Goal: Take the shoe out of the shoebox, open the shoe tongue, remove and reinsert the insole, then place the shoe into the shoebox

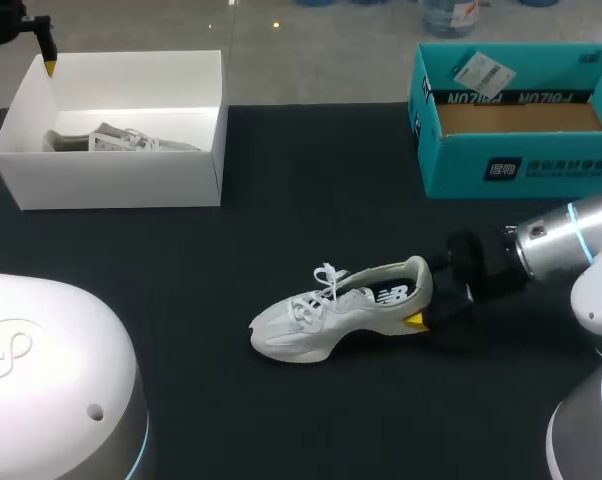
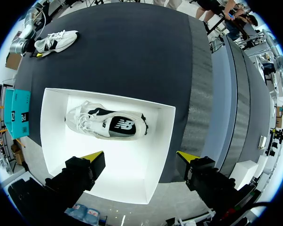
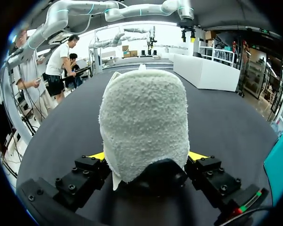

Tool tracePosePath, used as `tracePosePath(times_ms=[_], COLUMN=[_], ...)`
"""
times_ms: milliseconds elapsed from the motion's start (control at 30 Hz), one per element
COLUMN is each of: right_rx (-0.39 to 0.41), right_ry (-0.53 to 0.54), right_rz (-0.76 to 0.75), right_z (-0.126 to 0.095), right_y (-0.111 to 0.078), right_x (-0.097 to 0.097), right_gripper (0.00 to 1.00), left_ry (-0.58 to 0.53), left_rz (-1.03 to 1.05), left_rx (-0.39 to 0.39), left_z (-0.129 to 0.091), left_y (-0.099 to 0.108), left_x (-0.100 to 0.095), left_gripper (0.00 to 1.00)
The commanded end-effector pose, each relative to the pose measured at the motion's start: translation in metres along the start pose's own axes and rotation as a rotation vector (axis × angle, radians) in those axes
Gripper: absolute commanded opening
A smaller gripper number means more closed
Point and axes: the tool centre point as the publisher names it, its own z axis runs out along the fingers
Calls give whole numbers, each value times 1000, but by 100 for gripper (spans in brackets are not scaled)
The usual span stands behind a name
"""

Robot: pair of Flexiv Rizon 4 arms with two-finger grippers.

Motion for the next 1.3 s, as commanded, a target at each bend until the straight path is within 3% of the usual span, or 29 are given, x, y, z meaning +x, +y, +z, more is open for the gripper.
tracePosePath(times_ms=[33,700,1300], right_rx=[11,-8,-16], right_ry=[-60,-95,-78], right_rz=[15,73,107], right_z=[-6,0,11], right_y=[0,-3,-14], right_x=[10,32,35], right_gripper=[0,0,0], left_ry=[1,1,1], left_rz=[0,0,0], left_rx=[-1,-1,-1], left_z=[0,0,0], left_y=[0,0,0], left_x=[0,0,0], left_gripper=[100,100,100])
